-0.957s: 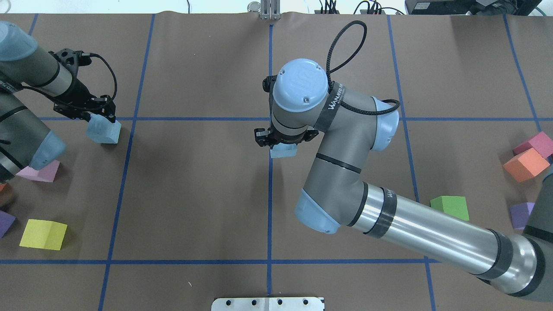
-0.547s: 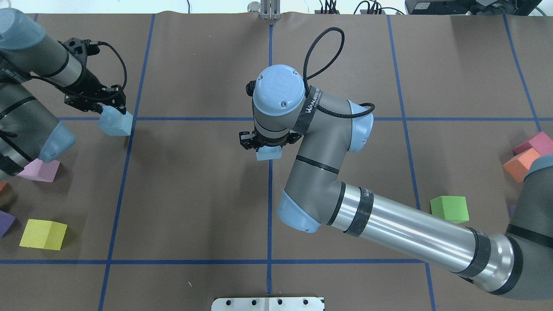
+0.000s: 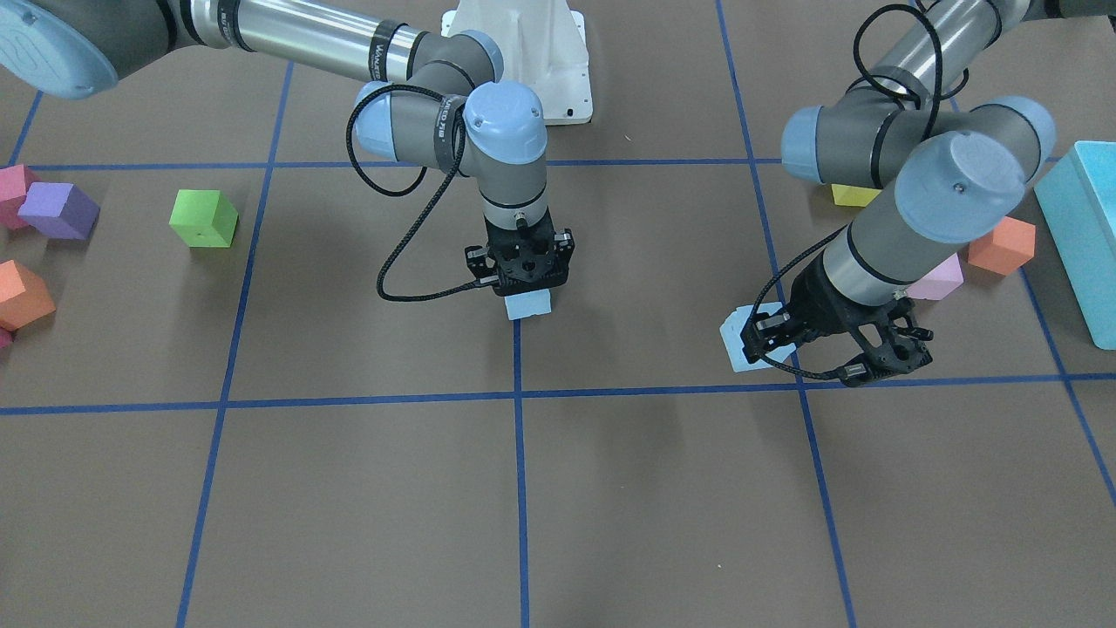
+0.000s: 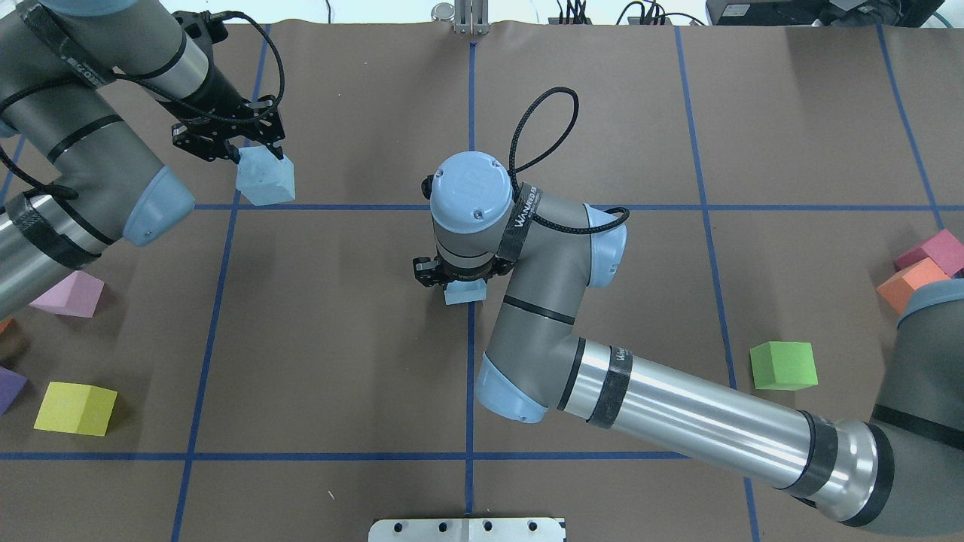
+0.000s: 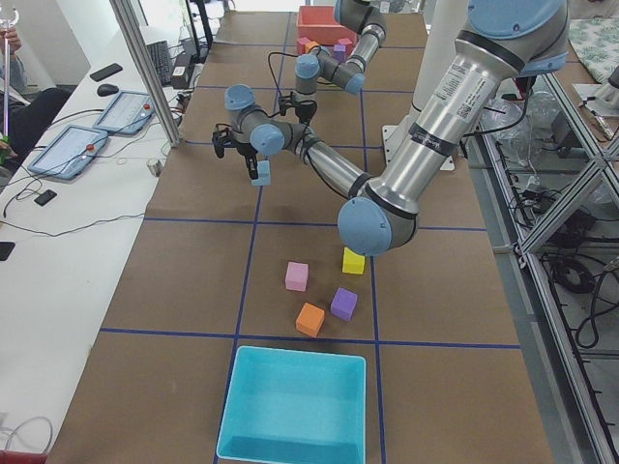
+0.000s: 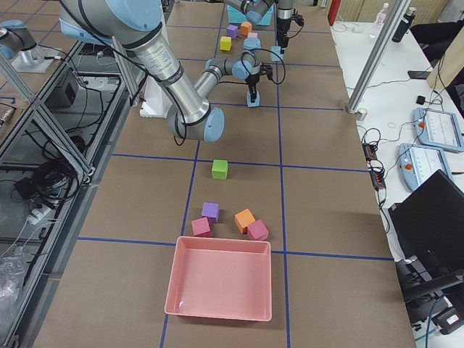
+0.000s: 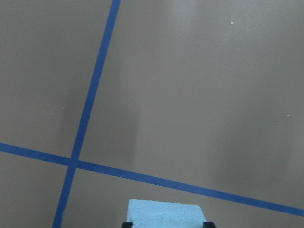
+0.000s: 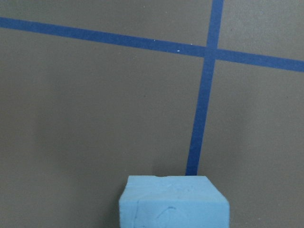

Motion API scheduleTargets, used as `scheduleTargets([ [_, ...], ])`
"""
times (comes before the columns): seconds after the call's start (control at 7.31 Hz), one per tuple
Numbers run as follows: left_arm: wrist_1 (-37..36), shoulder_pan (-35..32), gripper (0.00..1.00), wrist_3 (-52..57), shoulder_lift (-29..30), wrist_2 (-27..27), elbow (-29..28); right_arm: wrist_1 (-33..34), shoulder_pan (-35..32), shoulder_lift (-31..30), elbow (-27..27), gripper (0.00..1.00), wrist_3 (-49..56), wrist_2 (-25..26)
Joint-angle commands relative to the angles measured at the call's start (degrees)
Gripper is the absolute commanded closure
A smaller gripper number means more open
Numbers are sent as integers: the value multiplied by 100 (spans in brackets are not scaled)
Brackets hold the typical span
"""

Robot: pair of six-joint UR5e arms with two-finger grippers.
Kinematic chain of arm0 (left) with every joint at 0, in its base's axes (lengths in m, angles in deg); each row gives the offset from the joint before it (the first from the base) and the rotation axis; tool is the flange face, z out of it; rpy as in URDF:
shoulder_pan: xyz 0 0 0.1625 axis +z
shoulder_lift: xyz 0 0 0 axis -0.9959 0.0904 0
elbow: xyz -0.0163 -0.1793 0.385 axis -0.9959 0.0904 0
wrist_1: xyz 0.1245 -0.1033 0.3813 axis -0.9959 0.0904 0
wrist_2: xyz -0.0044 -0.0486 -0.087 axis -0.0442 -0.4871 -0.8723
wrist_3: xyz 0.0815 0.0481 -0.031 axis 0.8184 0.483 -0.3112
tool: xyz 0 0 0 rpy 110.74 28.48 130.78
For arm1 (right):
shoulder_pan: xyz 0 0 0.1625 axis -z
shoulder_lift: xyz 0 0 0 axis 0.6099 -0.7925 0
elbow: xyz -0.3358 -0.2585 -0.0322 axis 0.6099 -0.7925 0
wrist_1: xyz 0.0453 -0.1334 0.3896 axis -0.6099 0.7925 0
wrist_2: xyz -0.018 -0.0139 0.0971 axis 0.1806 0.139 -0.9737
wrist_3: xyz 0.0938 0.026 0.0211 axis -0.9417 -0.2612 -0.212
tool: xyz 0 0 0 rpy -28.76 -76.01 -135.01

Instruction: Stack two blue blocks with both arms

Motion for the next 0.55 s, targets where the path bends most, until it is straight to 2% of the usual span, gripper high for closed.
scheduleTargets([
  [0.0,-11,302,43,-369,292,47,89,37,-331,-55,414,0,20,-129],
  [0.14,-11,443,43,-414,469,65,89,176,-568,-221,783,0,47,-235],
  [0.27,-11,653,43,-458,636,143,89,239,-928,-293,926,0,90,-375],
  [0.41,-11,969,43,-493,829,510,80,231,-1331,-398,945,0,134,-681],
])
